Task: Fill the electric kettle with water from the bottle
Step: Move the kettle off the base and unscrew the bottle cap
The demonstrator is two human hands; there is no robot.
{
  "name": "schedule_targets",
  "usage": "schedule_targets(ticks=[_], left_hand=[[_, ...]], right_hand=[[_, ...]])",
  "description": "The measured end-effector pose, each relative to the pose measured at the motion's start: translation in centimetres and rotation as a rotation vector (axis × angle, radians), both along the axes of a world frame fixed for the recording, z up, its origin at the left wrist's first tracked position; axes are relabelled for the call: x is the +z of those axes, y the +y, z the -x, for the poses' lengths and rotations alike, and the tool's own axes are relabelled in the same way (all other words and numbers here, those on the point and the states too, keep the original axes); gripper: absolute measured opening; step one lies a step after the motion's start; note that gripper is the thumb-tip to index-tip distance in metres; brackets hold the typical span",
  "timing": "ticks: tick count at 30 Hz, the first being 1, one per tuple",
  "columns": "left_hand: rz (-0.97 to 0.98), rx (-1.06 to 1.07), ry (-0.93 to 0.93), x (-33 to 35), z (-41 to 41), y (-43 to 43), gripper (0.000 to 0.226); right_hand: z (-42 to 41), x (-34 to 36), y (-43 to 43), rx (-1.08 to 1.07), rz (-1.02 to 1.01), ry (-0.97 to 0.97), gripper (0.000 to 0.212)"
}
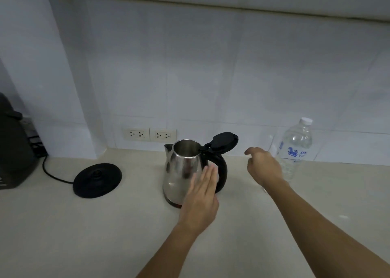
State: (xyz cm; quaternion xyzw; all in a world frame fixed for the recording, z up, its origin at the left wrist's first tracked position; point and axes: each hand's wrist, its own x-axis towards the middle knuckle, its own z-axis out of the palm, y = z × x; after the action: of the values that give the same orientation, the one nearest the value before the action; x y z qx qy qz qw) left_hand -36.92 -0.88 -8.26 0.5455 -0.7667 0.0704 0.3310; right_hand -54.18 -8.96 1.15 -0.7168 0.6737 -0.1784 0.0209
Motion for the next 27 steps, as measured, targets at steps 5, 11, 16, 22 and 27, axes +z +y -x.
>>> schedule_targets(ticks=[5, 11, 16, 22, 27], left_hand=[[0.003, -0.012, -0.035, 0.7, 6.4, -1.4, 0.062], [-0.192, 0.059, 0.031, 1.9, 14.8, -5.2, 0.078], [-0.411, 0.148, 0.193, 3.9, 20.7, -8.8, 0.089], [-0.548, 0.171, 0.263, 4.6, 24.6, -12.3, 0.102], [-0.542, 0.195, 0.369, 4.0, 26.2, -14.6, 0.108]], right_hand=[[5.8, 4.0, -1.2, 0.097, 0.294, 0.059, 0.038], [13.9, 8.0, -5.1, 0.210, 0.333, 0.106, 0.044], [17.8, 9.3, -8.0, 0.228, -0.010, 0.078, 0.049], [20.0, 9.5, -9.7, 0.272, -0.089, 0.049, 0.043], [20.3, 9.8, -10.3, 0.309, -0.080, 0.017, 0.039]])
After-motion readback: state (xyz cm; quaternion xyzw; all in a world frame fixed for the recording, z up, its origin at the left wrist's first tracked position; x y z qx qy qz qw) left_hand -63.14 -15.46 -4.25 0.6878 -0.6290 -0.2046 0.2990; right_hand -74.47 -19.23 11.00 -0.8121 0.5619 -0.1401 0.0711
